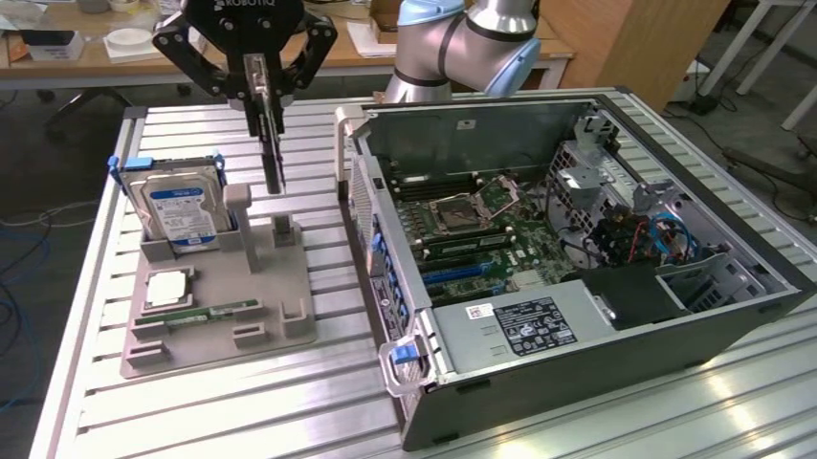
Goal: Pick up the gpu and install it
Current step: 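Pick up the gpu and move the gpu toward the slot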
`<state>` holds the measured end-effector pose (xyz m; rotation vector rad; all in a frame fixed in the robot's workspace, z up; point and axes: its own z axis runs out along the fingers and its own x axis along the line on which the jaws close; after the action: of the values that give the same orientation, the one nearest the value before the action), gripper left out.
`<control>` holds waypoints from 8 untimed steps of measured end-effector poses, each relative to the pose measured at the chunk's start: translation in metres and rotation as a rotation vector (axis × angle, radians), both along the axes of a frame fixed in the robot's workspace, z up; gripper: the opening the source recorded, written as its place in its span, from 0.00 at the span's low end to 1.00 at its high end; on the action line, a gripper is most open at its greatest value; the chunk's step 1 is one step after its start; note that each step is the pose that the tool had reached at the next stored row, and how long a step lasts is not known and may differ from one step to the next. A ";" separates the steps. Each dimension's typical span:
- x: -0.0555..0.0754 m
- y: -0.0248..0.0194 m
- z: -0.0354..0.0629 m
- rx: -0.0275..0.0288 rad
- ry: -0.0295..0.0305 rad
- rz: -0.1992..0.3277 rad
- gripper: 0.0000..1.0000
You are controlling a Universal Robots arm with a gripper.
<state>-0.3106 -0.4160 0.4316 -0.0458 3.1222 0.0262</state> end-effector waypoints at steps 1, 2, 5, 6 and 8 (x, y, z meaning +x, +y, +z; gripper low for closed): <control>0.000 0.0000 0.0000 0.0001 0.0000 0.000 0.26; 0.000 0.0000 0.0001 0.0000 0.0001 0.000 0.26; 0.003 0.0000 0.0000 0.0000 0.0000 0.000 0.26; 0.004 0.0000 0.0000 0.0000 0.0000 0.000 0.26; 0.007 0.0000 0.0000 0.0001 -0.0001 0.000 0.26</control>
<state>-0.3033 -0.4160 0.4315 -0.0459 3.1221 0.0263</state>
